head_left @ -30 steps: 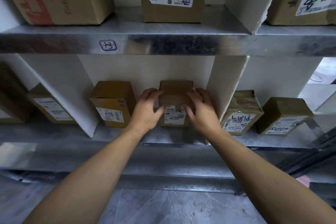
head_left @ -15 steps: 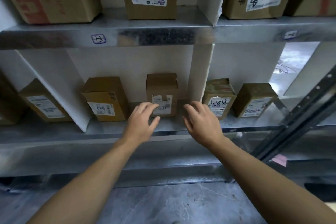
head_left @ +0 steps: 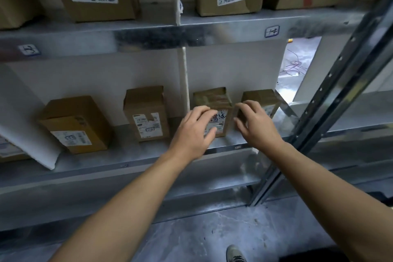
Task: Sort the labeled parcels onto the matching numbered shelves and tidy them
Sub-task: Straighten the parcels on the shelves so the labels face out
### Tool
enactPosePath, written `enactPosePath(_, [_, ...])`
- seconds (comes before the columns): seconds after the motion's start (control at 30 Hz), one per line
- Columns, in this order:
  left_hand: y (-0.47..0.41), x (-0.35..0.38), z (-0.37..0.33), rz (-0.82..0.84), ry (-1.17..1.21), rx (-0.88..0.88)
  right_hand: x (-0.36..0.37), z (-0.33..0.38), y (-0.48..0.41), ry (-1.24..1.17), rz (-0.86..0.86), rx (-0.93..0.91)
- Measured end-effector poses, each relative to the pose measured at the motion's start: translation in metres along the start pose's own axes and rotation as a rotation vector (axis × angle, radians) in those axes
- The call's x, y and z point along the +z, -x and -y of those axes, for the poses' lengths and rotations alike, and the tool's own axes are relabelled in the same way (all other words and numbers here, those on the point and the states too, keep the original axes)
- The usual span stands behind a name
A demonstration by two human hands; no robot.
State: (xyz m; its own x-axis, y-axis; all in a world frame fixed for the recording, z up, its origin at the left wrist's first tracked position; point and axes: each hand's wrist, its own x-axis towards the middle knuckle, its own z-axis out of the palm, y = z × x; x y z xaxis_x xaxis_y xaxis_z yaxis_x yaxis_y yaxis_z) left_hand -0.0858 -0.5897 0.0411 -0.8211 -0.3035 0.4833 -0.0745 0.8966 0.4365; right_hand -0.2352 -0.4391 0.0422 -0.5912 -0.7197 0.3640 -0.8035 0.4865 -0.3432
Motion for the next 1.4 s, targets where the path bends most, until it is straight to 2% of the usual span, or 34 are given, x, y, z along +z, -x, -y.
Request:
enactPosePath(0.2, [-0.046,0.027,-0.017,-0.033,-0.063,-0.158,-0.001,-0.03,-0.047,-0.188,0.105,-0.042])
enactPosePath(0.27, [-0.059,0.032,-0.018,-0.043,-0.106,-0.268,0.005,-0.034,-0.06,-0.221,0.166,-0.052])
enactPosePath(0.37, [-0.069,0.04,-0.014,0.027,-0.155,-0.456,0.015,-0.041,-0.072,-0.262,0.257,-0.072])
enactPosePath(0.5, [-0.07,0.049,-0.004,0.063,-0.162,-0.554,0.026,-0.051,-0.084,-0.382,0.241,-0.131])
enactPosePath(0.63, [-0.076,0.05,-0.001,0.041,-0.159,-0.585,0.033,-0.054,-0.088,-0.448,0.217,-0.185])
enactPosePath(0.8, [-0.09,0.047,0.001,0.067,-0.134,-0.579,0.037,-0.052,-0.084,-0.57,0.168,-0.104])
enactPosePath(1.2, [-0.08,0.053,-0.004,0.012,-0.16,-0.608,0.039,-0.062,-0.097,-0.529,0.303,-0.145])
enactPosePath(1.27, [-0.083,0.052,-0.009,0.019,-0.182,-0.6,0.03,-0.062,-0.095,-0.478,0.277,-0.172])
enactPosePath(1.4, [-0.094,0.036,-0.015,0.04,-0.207,-0.517,0.004,-0.069,-0.093,-0.397,0.12,-0.287])
